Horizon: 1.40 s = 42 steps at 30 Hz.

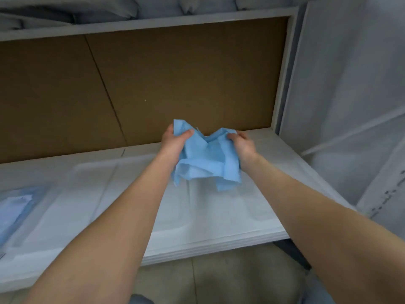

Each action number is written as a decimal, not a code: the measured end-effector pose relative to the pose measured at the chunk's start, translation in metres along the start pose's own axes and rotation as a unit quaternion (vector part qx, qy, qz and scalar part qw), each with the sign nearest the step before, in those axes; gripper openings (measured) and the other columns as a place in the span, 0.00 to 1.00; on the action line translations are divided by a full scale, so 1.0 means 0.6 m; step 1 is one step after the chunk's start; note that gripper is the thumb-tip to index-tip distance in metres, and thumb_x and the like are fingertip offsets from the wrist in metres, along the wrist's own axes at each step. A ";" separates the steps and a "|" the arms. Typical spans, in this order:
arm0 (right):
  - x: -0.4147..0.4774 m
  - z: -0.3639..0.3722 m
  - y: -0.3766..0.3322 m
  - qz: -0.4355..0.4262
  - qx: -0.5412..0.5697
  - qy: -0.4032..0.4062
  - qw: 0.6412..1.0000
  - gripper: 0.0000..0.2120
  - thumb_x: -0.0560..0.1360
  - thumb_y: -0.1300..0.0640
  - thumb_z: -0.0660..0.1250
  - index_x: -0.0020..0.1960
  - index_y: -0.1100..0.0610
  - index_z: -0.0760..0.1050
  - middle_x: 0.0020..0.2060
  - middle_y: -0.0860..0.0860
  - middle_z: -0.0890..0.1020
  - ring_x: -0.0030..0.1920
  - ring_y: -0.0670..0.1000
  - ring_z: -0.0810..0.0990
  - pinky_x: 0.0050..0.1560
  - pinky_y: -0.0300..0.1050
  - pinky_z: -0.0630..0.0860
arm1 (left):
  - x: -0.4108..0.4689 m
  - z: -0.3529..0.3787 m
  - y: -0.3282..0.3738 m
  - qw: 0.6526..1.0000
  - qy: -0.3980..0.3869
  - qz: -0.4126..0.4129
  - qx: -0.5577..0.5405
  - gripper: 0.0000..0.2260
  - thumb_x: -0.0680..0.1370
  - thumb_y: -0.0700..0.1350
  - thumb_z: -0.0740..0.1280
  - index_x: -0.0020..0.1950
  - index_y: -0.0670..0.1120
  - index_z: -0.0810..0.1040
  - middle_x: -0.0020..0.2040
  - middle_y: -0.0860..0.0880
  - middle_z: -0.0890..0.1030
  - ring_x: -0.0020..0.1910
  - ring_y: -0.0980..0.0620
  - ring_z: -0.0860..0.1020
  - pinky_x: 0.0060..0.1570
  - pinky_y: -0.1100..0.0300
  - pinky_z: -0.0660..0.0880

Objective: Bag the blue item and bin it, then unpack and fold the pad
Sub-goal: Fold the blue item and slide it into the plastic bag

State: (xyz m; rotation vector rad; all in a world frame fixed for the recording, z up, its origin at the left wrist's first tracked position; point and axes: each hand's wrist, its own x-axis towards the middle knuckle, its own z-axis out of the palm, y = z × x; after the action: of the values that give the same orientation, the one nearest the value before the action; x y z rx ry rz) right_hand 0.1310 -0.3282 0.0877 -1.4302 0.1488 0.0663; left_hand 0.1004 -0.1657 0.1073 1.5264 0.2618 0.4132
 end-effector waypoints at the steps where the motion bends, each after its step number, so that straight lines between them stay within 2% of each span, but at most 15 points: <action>1: -0.006 -0.013 -0.006 0.014 0.016 -0.002 1.000 0.05 0.75 0.59 0.66 0.50 0.53 0.74 0.47 0.56 0.79 0.47 0.55 0.77 0.54 0.51 0.77 | -0.013 0.007 0.002 1.000 -0.004 -0.008 0.005 0.15 0.75 0.36 0.69 0.61 0.43 0.74 0.43 0.49 0.79 0.40 0.52 0.78 0.37 0.63 0.77; 5: -0.032 -0.060 -0.020 0.056 0.036 -0.021 0.998 0.16 0.74 0.65 0.65 0.62 0.58 0.74 0.50 0.59 0.80 0.51 0.59 0.80 0.59 0.56 0.77 | -0.043 0.032 0.010 0.998 -0.021 -0.033 0.057 0.18 0.74 0.35 0.69 0.63 0.41 0.73 0.44 0.48 0.79 0.46 0.46 0.78 0.40 0.59 0.76; 8: -0.044 -0.099 -0.024 0.041 0.034 0.016 0.998 0.23 0.75 0.68 0.62 0.68 0.56 0.71 0.58 0.58 0.79 0.58 0.60 0.79 0.61 0.55 0.76 | -0.057 0.057 0.013 0.994 -0.037 -0.058 0.084 0.23 0.75 0.37 0.68 0.69 0.42 0.69 0.55 0.45 0.79 0.50 0.44 0.79 0.48 0.55 0.76; 11: -0.038 -0.125 -0.022 0.016 0.028 0.041 0.999 0.24 0.75 0.70 0.59 0.67 0.56 0.73 0.60 0.57 0.79 0.58 0.58 0.79 0.61 0.52 0.76 | -0.061 0.081 -0.001 0.990 -0.080 -0.112 0.039 0.28 0.77 0.40 0.66 0.75 0.46 0.60 0.65 0.43 0.76 0.54 0.43 0.79 0.44 0.54 0.79; 14: -0.028 -0.137 -0.034 -0.022 0.017 0.051 0.998 0.25 0.75 0.73 0.57 0.67 0.55 0.74 0.55 0.53 0.78 0.53 0.54 0.77 0.57 0.46 0.76 | -0.051 0.108 -0.006 0.990 -0.092 -0.105 0.028 0.27 0.78 0.39 0.64 0.75 0.50 0.60 0.64 0.43 0.76 0.55 0.44 0.79 0.52 0.50 0.78; 18: -0.006 -0.152 -0.061 -0.088 0.053 0.070 0.992 0.25 0.74 0.75 0.55 0.64 0.57 0.76 0.53 0.52 0.79 0.53 0.52 0.78 0.59 0.45 0.76 | -0.025 0.142 0.010 0.997 -0.071 -0.019 -0.021 0.24 0.77 0.33 0.60 0.70 0.51 0.68 0.55 0.47 0.79 0.49 0.48 0.79 0.49 0.54 0.77; 21: 0.024 -0.169 -0.037 -0.065 0.019 0.109 0.992 0.23 0.75 0.74 0.54 0.63 0.59 0.77 0.52 0.54 0.80 0.56 0.56 0.79 0.59 0.45 0.76 | -0.018 0.149 -0.023 0.998 -0.062 -0.027 -0.010 0.24 0.74 0.31 0.61 0.67 0.50 0.71 0.55 0.48 0.80 0.51 0.47 0.79 0.53 0.52 0.77; 23: 0.048 -0.183 0.003 -0.011 -0.089 0.123 0.988 0.19 0.77 0.71 0.56 0.65 0.62 0.75 0.56 0.57 0.79 0.60 0.57 0.77 0.58 0.46 0.75 | -0.023 0.143 -0.078 0.992 -0.078 -0.087 0.044 0.23 0.73 0.29 0.62 0.66 0.45 0.72 0.57 0.45 0.80 0.53 0.45 0.79 0.54 0.49 0.76; 25: 0.062 -0.198 0.050 0.064 -0.227 0.103 0.966 0.17 0.76 0.65 0.62 0.65 0.63 0.73 0.59 0.60 0.78 0.61 0.59 0.76 0.60 0.50 0.75 | -0.031 0.130 -0.132 0.971 -0.110 -0.175 0.119 0.18 0.73 0.29 0.64 0.62 0.39 0.74 0.59 0.39 0.79 0.54 0.41 0.79 0.57 0.45 0.77; 27: 0.061 -0.211 0.087 0.100 -0.342 0.080 0.931 0.14 0.73 0.61 0.66 0.58 0.62 0.75 0.55 0.60 0.78 0.56 0.59 0.78 0.55 0.49 0.76 | -0.039 0.121 -0.163 0.946 -0.116 -0.229 0.197 0.11 0.73 0.33 0.67 0.54 0.37 0.73 0.55 0.37 0.79 0.55 0.38 0.79 0.56 0.42 0.77; 29: 0.053 -0.218 0.101 0.094 -0.403 0.082 0.907 0.16 0.71 0.57 0.67 0.57 0.60 0.75 0.55 0.59 0.78 0.54 0.59 0.79 0.49 0.45 0.75 | -0.039 0.119 -0.178 0.938 -0.099 -0.219 0.250 0.14 0.73 0.37 0.68 0.57 0.39 0.69 0.57 0.38 0.77 0.56 0.38 0.78 0.55 0.44 0.78; 31: 0.044 -0.218 0.101 0.083 -0.449 0.092 0.885 0.18 0.72 0.55 0.65 0.61 0.57 0.73 0.60 0.58 0.74 0.57 0.60 0.76 0.53 0.46 0.74 | -0.040 0.120 -0.182 0.927 -0.109 -0.179 0.310 0.22 0.73 0.38 0.68 0.66 0.41 0.67 0.60 0.41 0.76 0.58 0.39 0.77 0.55 0.49 0.77; 35: 0.037 -0.212 0.086 0.047 -0.558 0.120 0.820 0.18 0.76 0.55 0.62 0.65 0.56 0.70 0.64 0.57 0.69 0.64 0.59 0.70 0.59 0.48 0.70 | -0.046 0.122 -0.173 0.881 -0.159 -0.139 0.423 0.26 0.73 0.37 0.66 0.71 0.47 0.66 0.64 0.44 0.74 0.60 0.41 0.75 0.52 0.54 0.77; 39: 0.025 -0.208 0.080 0.051 -0.581 0.089 0.807 0.19 0.76 0.56 0.62 0.66 0.56 0.67 0.62 0.55 0.74 0.62 0.58 0.75 0.55 0.46 0.72 | -0.056 0.117 -0.164 0.832 -0.180 -0.163 0.499 0.18 0.74 0.37 0.64 0.64 0.42 0.70 0.61 0.41 0.74 0.57 0.41 0.77 0.53 0.48 0.79; 42: 0.019 -0.208 0.082 0.051 -0.574 0.088 0.812 0.18 0.76 0.58 0.61 0.66 0.57 0.67 0.61 0.55 0.75 0.61 0.58 0.76 0.54 0.46 0.72 | -0.061 0.118 -0.153 0.777 -0.164 -0.132 0.594 0.17 0.74 0.43 0.64 0.62 0.45 0.72 0.63 0.43 0.72 0.58 0.44 0.76 0.56 0.54 0.77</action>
State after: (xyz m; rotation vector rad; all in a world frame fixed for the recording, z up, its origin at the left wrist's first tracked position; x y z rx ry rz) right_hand 0.1280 -0.4451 0.0210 -2.6537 0.3785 0.1230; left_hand 0.1055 -0.2451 0.0153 2.7141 0.5004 -0.3672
